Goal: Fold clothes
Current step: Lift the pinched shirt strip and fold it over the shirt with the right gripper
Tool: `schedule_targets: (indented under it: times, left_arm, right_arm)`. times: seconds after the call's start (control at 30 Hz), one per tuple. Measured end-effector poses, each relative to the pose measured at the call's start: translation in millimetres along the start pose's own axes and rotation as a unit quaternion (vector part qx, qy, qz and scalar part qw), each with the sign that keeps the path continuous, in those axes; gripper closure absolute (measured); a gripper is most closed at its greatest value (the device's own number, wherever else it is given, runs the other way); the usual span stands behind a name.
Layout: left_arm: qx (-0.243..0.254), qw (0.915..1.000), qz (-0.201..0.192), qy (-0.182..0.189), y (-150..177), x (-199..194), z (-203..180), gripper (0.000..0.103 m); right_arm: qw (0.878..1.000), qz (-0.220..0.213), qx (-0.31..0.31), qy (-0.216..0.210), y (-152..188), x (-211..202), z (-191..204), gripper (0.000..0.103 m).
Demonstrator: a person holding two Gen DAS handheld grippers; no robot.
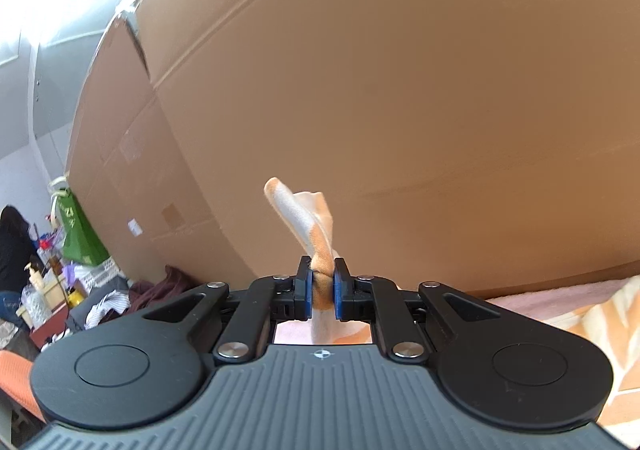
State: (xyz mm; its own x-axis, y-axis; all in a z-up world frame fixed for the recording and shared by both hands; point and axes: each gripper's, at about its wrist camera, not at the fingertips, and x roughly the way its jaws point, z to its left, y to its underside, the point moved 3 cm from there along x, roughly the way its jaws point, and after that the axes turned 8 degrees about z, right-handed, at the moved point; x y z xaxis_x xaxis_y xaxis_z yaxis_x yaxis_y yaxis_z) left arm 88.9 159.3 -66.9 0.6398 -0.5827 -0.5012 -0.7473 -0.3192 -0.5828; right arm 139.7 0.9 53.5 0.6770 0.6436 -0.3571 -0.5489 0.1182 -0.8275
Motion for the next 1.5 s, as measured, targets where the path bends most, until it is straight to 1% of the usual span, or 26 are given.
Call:
schedule_targets:
  times: [0.03,0.1,0.27,0.37,0.47,0.67,0.8,0.93,1.0,1.07,1.2,1.4,1.5]
  left_arm:
    - [-0.012,0.9999,-0.001,0.002,-0.5,0.4,4.1,0.103]
    - [-0.020,0.9998,-0.006,-0.005,-1.1,0.7,7.5,0.103]
    - [-0.020,0.9996,-0.010,-0.018,-5.8,0.2,8.9,0.103]
    - [-0.014,0.9995,-0.010,-0.028,-5.4,4.3,2.8,0.103]
    - [-0.013,0.9993,-0.014,-0.033,-2.0,5.5,-2.1,0.103]
    - [-0.007,0.9981,-0.028,-0.055,3.8,12.0,-23.7,0.103]
    - [0.005,0.9973,-0.030,-0.066,8.1,16.7,-36.0,0.103]
    - [0.003,0.9975,-0.026,-0.066,10.9,24.9,-44.7,0.103]
    - [0.005,0.9973,-0.024,-0.069,12.5,29.2,-48.7,0.103]
    - [0.008,0.9971,-0.022,-0.072,13.6,33.8,-51.9,0.099]
    - [0.009,0.9969,-0.016,-0.077,15.8,41.5,-55.0,0.098]
    - [0.017,0.9966,-0.010,-0.079,18.2,46.9,-55.9,0.096]
    - [0.020,0.9970,-0.005,-0.075,18.6,48.1,-56.0,0.090]
  right_arm:
    - [1.000,-0.007,0.002,0.001,-1.0,-3.5,-2.9,0.093]
    - [1.000,-0.023,0.009,-0.002,-3.5,-13.6,-7.7,0.093]
    - [0.998,-0.057,0.030,-0.012,-8.0,-36.7,-17.4,0.093]
    - [0.996,-0.069,0.045,-0.019,-5.5,-48.7,-24.5,0.093]
    - [0.994,-0.087,0.059,-0.023,-1.1,-70.4,-36.5,0.093]
    - [0.989,-0.128,0.067,-0.016,9.6,-103.5,-51.1,0.093]
    - [0.986,-0.154,0.062,-0.007,20.4,-124.0,-55.8,0.093]
    - [0.982,-0.181,0.056,0.007,31.5,-148.9,-62.2,0.093]
    - [0.980,-0.190,0.053,0.011,38.2,-159.8,-65.4,0.093]
    - [0.979,-0.199,0.049,0.016,44.9,-170.7,-68.6,0.093]
    - [0.977,-0.209,0.037,0.029,53.9,-185.7,-68.5,0.093]
    - [0.977,-0.209,0.017,0.044,72.1,-202.7,-65.7,0.093]
    - [0.977,-0.206,-0.006,0.057,84.8,-208.9,-61.0,0.093]
